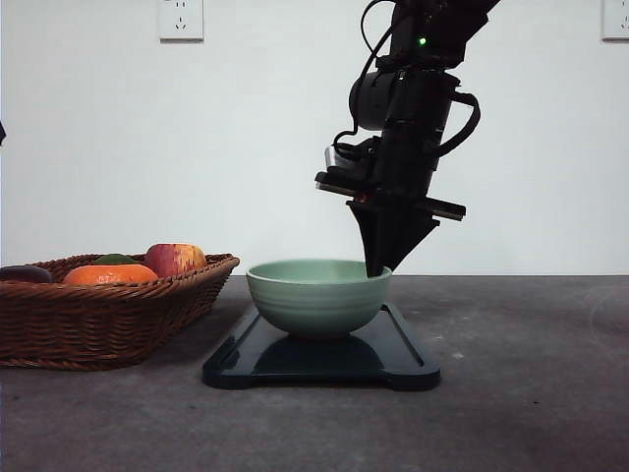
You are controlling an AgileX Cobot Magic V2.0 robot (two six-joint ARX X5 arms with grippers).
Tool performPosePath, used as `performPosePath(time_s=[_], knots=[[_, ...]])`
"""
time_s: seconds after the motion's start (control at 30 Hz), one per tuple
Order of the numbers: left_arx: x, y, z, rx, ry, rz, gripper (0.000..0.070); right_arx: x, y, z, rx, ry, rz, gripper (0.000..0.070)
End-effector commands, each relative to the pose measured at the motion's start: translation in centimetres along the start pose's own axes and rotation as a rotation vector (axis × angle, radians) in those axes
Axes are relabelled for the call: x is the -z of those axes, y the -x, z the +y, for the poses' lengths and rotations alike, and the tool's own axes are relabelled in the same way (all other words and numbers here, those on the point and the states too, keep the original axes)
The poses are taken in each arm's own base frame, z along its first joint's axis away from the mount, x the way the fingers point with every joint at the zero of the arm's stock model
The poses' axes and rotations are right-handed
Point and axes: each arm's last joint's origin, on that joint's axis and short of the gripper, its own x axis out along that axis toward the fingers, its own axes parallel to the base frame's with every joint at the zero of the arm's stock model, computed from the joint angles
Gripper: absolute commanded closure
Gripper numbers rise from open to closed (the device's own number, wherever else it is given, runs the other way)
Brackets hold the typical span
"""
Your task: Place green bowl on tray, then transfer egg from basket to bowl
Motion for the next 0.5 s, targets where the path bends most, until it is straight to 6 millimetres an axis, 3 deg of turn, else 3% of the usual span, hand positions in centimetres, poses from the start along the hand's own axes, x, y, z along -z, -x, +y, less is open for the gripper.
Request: performPosePath(time_s=[0.0,0.07,0.23,0.47], knots=[[-0.5,0.3,-0.2,0.008,-0.006,-0.016,0.035,-0.3,-0.1,0.5,-0.005,0.014,-0.002,0.0456],[-0.4,0.3,-0.2,0.007,-0.005,-0.012,0.035,-0.2,0.0,0.6,-0.004,0.012,0.014,0.0425],[-0.4,0.3,-0.2,0.006,-0.005,-0.01,0.035,0.3,1.8,0.8,0.006,0.004,0.057,0.0426],[-0.4,0.3,-0.2,0.007,-0.005,-0.01,0.035,0.9,7.3,2.1,0.017,0.043,-0.11,0.0427]])
